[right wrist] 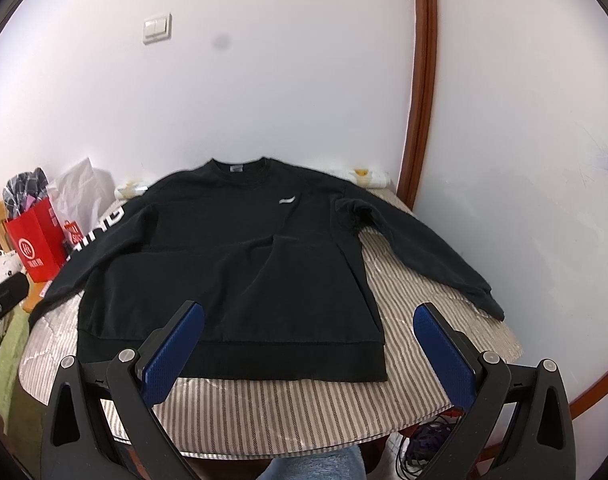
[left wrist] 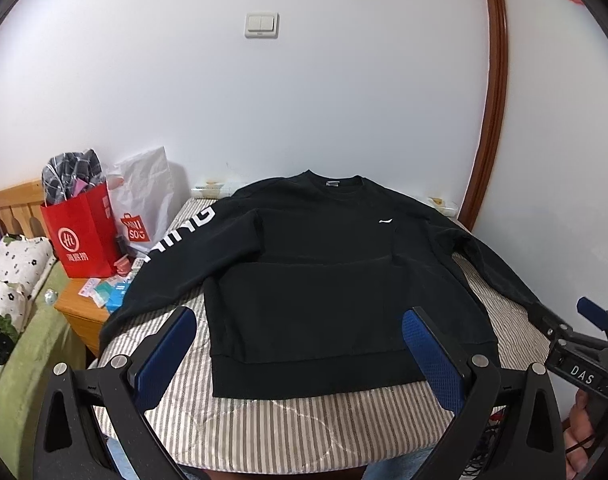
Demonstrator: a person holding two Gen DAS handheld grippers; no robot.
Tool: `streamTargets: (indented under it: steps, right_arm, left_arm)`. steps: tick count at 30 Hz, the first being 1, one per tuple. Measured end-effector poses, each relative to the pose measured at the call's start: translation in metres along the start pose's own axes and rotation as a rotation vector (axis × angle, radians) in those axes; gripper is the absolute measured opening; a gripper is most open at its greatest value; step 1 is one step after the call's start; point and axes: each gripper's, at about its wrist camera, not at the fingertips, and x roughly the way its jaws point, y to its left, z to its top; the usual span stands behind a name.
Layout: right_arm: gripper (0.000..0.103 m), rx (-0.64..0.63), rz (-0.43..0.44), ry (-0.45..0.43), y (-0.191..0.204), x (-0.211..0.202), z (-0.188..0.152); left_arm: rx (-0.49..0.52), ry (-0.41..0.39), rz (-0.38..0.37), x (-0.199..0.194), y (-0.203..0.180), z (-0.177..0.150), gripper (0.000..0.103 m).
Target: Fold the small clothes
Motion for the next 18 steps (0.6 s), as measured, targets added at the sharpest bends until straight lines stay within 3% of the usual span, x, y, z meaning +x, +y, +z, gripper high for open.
streamTargets:
  steps: [7,16,18]
  right_arm:
    - [0.103,-0.009,-0.001,0.077,0.009,0.048,-0.002]
    - [0.103,-0.086,0.045,0.171,0.046,0.129,-0.015]
    - [0.103,-0.088,0.077,0.169,0.059,0.143,-0.015]
  left_arm:
    - [-0.081,0.095,-0.004,0.057,0.029,-0.006,0.103]
    - [-0.326,0.203,0.078,0.138,0.116,-0.029,0.102]
    - [-0.399,0.211,0.083,0.157,0.142,-0.035,0.091]
